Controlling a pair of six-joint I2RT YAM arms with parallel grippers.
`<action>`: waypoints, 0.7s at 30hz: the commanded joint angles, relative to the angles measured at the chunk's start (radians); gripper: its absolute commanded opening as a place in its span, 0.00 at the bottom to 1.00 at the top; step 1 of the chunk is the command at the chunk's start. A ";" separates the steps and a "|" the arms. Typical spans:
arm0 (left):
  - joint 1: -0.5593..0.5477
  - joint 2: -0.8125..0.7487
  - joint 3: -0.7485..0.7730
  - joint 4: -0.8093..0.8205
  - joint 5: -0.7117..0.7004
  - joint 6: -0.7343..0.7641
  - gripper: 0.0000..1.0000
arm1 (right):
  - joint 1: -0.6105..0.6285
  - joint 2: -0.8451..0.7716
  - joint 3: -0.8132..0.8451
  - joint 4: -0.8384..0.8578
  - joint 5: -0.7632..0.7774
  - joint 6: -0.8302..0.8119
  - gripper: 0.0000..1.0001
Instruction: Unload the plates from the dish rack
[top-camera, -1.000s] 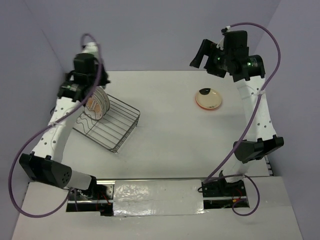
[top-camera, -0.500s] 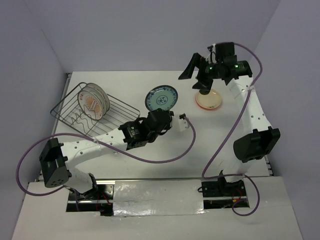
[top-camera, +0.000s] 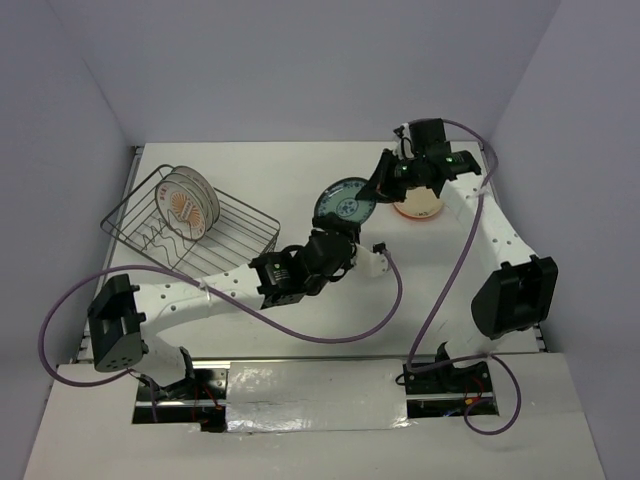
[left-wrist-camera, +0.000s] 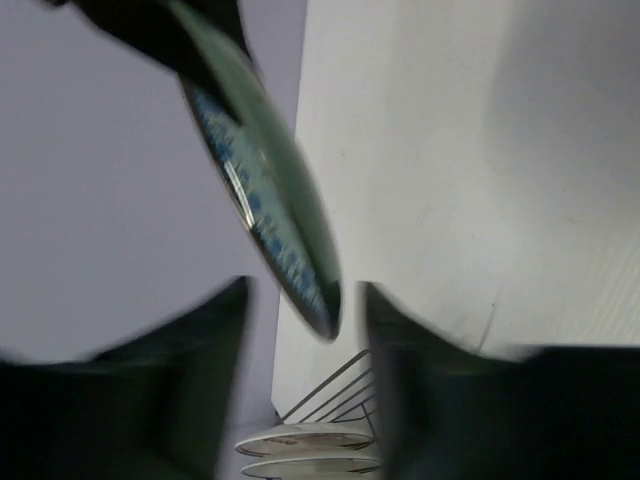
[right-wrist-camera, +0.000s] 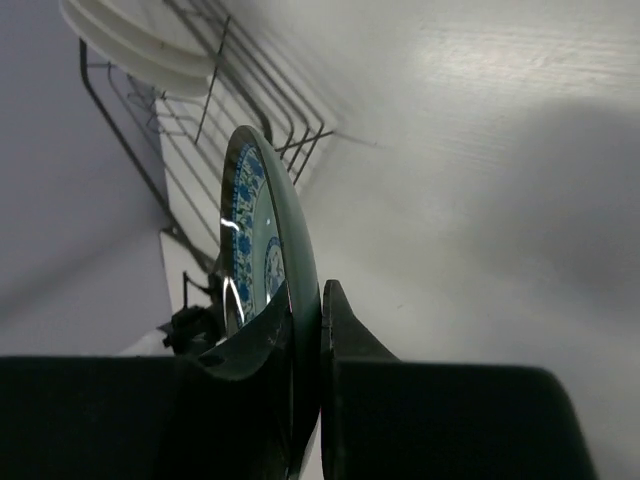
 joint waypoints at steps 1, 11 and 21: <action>0.010 0.007 0.019 0.194 -0.118 -0.048 0.90 | -0.067 -0.047 -0.010 0.052 0.153 0.019 0.00; 0.459 -0.058 0.301 -0.332 0.153 -0.964 0.99 | -0.435 0.277 0.039 0.256 0.386 0.029 0.01; 0.722 -0.150 0.283 -0.541 0.251 -1.075 0.99 | -0.480 0.503 0.149 0.230 0.365 -0.066 0.47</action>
